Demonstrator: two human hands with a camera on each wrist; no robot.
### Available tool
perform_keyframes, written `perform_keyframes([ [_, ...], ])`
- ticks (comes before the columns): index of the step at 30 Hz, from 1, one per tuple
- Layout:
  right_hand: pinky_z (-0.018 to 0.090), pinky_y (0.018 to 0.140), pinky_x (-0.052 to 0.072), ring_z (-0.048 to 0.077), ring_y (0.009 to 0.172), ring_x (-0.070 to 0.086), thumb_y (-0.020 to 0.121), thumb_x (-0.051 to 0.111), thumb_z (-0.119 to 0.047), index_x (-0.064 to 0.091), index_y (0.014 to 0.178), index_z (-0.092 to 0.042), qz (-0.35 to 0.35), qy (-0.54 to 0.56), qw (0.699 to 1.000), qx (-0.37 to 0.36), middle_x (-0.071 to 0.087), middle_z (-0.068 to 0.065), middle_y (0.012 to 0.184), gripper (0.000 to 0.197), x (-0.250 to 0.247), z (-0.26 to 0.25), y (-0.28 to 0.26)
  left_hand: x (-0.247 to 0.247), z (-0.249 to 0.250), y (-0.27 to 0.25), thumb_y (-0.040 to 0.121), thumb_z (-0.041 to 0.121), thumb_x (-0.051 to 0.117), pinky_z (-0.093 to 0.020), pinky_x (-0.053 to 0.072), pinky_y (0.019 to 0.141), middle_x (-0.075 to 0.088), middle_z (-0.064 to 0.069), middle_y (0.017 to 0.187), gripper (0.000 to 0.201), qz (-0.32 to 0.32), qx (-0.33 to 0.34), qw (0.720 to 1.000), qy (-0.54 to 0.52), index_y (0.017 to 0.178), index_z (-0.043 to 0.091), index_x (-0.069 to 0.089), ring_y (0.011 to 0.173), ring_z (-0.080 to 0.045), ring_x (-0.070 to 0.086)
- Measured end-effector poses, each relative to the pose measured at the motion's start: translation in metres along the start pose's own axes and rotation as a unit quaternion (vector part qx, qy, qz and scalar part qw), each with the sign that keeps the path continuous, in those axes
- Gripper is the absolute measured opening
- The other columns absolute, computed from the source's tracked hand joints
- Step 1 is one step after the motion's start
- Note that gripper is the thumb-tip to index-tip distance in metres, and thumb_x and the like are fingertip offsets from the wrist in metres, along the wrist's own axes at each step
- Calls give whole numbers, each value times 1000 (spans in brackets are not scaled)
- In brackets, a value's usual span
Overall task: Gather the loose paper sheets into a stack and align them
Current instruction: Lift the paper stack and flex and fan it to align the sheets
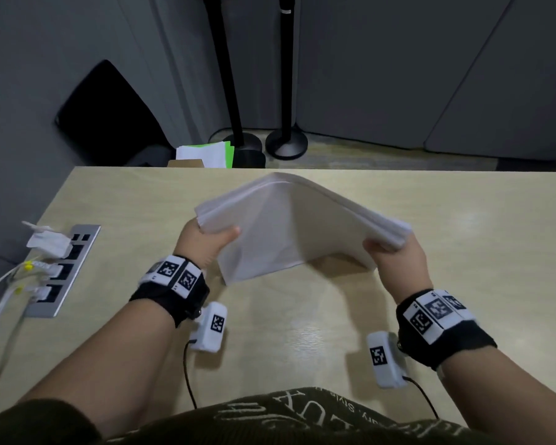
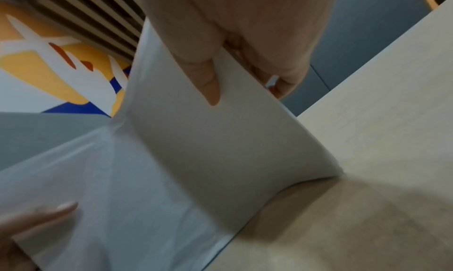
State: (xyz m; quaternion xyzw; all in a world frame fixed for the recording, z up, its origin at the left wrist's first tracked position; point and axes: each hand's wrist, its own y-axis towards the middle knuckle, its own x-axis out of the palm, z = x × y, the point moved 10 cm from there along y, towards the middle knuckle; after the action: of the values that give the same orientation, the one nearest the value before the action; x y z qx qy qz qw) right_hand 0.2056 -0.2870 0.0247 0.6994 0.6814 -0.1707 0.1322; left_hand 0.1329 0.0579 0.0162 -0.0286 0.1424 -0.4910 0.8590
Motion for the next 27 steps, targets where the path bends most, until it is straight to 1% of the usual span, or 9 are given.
perform_keyframes([
  [3,31,80,51,12,87,61,87,61,-10,62,109,-21,35,96,995,-15,66,-5,96,24,-7,-7,-4,-2,5,-3,77,17,75,-36,52,82,67,9,85,16,25,7,1000,-4,80,28,64,89,-20,65],
  [7,24,70,52,4,79,60,89,61,-17,53,96,-30,85,186,977,-53,61,-8,90,17,-27,-22,-2,-21,23,-3,73,8,77,-20,53,62,74,11,75,16,60,64,993,-81,83,20,70,72,-4,69],
  [12,38,87,52,13,91,63,89,60,-14,56,101,-31,12,98,995,-3,64,-11,94,21,3,0,-2,-13,-8,1,72,10,78,-32,51,80,69,5,89,31,37,-6,998,-53,101,12,66,87,-16,67],
  [15,24,80,51,-1,84,60,93,54,-9,55,108,-26,47,148,987,-37,64,-11,95,23,-4,-13,-8,-13,4,-1,76,10,75,-21,50,71,67,10,87,26,44,25,997,-50,101,13,65,77,-2,65],
  [17,14,72,48,-8,80,59,92,55,-9,54,108,-25,80,179,979,-56,63,-11,94,23,-15,-17,-7,-18,15,0,71,8,78,-16,52,69,70,7,87,28,55,54,993,-89,95,16,68,77,-1,68],
  [19,14,71,49,-9,80,60,88,63,-14,52,111,-24,74,165,982,-49,62,-12,96,27,-16,-13,-2,-15,17,4,62,12,79,-23,54,78,72,5,93,35,39,65,994,-79,94,23,68,88,-10,69],
  [22,22,75,48,9,90,60,84,67,-17,46,122,-20,49,107,993,-17,61,-4,104,44,-11,-2,2,-6,8,4,57,18,79,-34,51,83,67,-1,101,48,15,36,997,-63,102,22,62,98,-21,64],
  [24,11,68,43,7,85,56,86,63,-14,44,125,-21,61,76,995,-23,57,-4,102,44,-14,-1,2,-1,3,4,55,28,83,-38,54,85,68,-7,107,64,7,14,996,-90,113,14,59,102,-24,65],
  [27,-2,57,36,-6,80,50,88,61,-14,47,122,-18,69,50,996,-31,53,-18,91,37,-17,-3,5,6,6,0,53,49,79,-37,55,79,68,-5,108,73,7,-6,991,-135,116,18,57,97,-20,66],
])
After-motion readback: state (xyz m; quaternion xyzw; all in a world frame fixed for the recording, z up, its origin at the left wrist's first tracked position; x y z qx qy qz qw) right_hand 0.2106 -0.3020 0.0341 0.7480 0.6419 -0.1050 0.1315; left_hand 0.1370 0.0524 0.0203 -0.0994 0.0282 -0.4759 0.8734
